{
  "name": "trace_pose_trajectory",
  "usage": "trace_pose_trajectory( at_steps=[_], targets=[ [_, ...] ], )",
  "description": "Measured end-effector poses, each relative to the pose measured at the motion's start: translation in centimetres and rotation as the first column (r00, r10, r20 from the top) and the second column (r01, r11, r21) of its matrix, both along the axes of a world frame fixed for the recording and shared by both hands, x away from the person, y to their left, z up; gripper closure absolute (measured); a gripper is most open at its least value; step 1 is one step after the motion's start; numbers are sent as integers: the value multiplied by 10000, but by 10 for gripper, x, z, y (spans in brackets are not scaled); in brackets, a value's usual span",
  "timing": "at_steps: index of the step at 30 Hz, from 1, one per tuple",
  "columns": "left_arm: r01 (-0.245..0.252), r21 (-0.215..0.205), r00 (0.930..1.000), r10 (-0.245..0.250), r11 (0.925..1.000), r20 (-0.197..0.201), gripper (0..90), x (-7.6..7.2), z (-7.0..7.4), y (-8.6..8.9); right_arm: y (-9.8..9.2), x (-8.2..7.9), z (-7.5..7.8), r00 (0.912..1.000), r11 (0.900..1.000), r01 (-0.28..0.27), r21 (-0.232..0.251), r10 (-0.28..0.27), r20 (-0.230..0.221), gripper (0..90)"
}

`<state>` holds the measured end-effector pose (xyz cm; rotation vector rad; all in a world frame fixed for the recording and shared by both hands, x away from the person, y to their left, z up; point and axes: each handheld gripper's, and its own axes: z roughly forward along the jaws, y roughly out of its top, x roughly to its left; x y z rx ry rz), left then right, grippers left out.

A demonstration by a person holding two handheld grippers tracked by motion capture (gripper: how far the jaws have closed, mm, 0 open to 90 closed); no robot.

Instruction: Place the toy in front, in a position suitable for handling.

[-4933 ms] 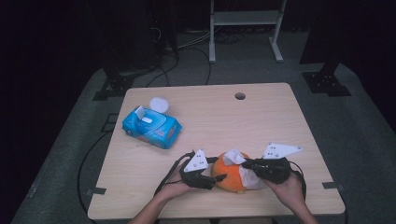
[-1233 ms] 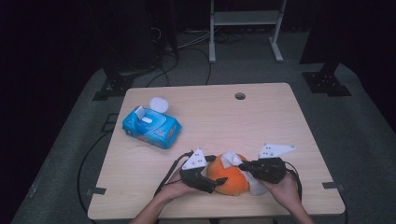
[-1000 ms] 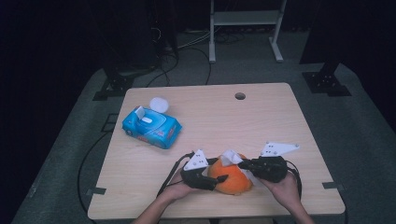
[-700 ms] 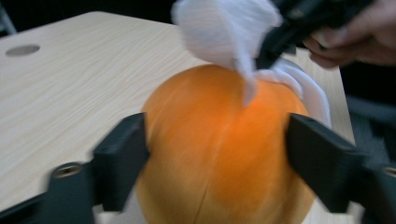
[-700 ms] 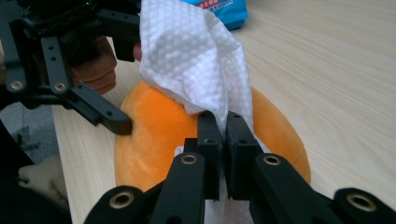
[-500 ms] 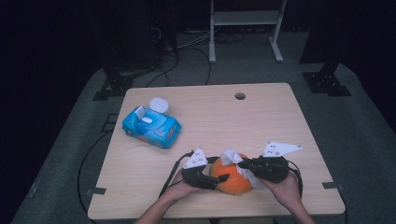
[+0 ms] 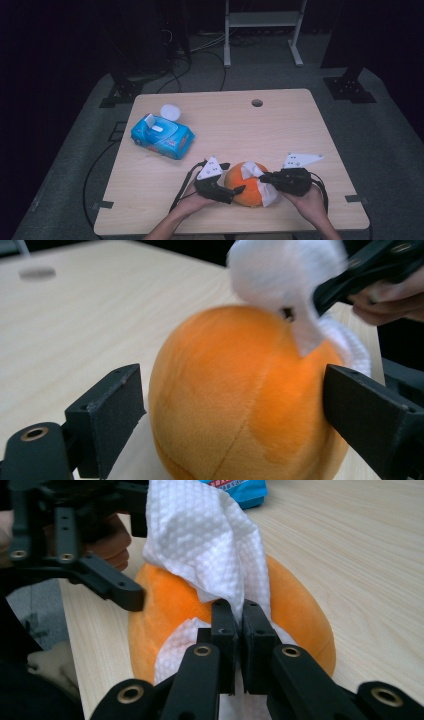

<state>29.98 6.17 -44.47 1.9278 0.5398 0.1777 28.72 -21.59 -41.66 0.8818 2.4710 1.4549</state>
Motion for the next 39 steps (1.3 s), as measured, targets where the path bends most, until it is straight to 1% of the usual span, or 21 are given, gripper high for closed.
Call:
trace_pose_trajectory(
  at_steps=[1, 3, 6, 9, 11, 13, 15, 17, 19, 20, 23, 24, 26, 27, 28, 29, 32, 35, 37, 38, 39],
  targets=[
    [162, -151, 9995, -166, 9998, -261, 138, 1, -2, 1, 2, -1, 1, 10000, 10000, -53, -47, 54, 56, 853],
    [241, -102, 9997, -241, 9997, 34, 259, -1, -2, 2, 5, -2, 4, 9998, 9999, -62, -89, 64, 189, 853],
    [373, -226, 9944, -348, 9990, 1003, 358, -5, 2, 1, 6, -4, 13, 9981, 9993, 40, 364, -62, 609, 853],
    [545, -63, 9647, -510, 9985, 2583, 390, -16, 8, -6, 8, -9, 24, 9936, 9973, 50, 730, -132, 1120, 853],
    [599, 163, 9456, -620, 9981, 3194, 387, -20, 9, -8, 10, -12, 28, 9908, 9971, -35, 758, -68, 1350, 853],
    [586, 151, 9499, -604, 9982, 3066, 350, -19, 6, -7, 9, -12, 25, 9930, 9977, -73, 673, -7, 1178, 853],
    [226, -51, 9674, -206, 9997, 2525, 237, -13, 4, -3, 8, -8, 17, 9958, 9993, 24, 375, -58, 915, 853],
    [-292, 83, 9881, 276, 9995, 1512, 126, -4, 3, 0, 7, -4, 6, 9977, 9986, 179, -503, -145, 655, 853],
    [-144, 33, 9987, 142, 9999, 480, 125, 3, -2, 2, 5, -2, -1, 9998, 9998, 53, -208, -49, 172, 853],
    [-143, -58, 9992, 145, 9999, 367, 169, 4, -5, 3, 7, -3, 1, 9997, 9996, 52, -266, -45, 243, 853],
    [5, 241, 9932, -33, 9997, 1165, 312, -3, 0, 0, 13, -7, 13, 9973, 9999, -61, 96, 54, 730, 853],
    [112, 348, 9857, -169, 9993, 1678, 330, -8, 2, -3, 16, -8, 17, 9958, 9997, -120, 192, 102, 910, 853],
    [491, 686, 9592, -662, 9964, 2749, 345, -20, 5, -11, 21, -12, 23, 9916, 9994, -233, 246, 200, 1278, 853],
    [653, 781, 9526, -855, 9948, 2920, 345, -24, 6, -15, 23, -14, 24, 9904, 9995, -210, 226, 177, 1368, 853],
    [724, 761, 9527, -916, 9945, 2899, 343, -26, 5, -18, 23, -14, 25, 9898, 9996, -210, 208, 178, 1411, 853],
    [752, 750, 9549, -935, 9943, 2820, 330, -25, 4, -18, 21, -14, 24, 9908, 9996, -205, 170, 181, 1338, 853],
    [453, 388, 9742, -527, 9982, 2193, 199, -17, 3, -13, 15, -10, 15, 9952, 10000, -68, 20, 66, 971, 855],
    [166, 201, 9949, -185, 9997, 988, 79, -5, -1, -7, 11, -7, 6, 9979, 9993, 22, -378, 2, 650, 856],
    [188, 114, 9998, -187, 9998, -70, 71, 2, -6, -6, 8, -5, 6, 9990, 9998, 15, -203, -6, 442, 856],
    [338, 61, 9971, -333, 9994, -684, 86, 5, -9, -6, 9, -5, 7, 9990, 9997, 13, -252, -2, 437, 857],
    [434, -7, 9950, -432, 9991, -897, 161, 5, -9, -6, 10, -6, 8, 9991, 9997, -7, -229, 16, 418, 856]
  ],
)
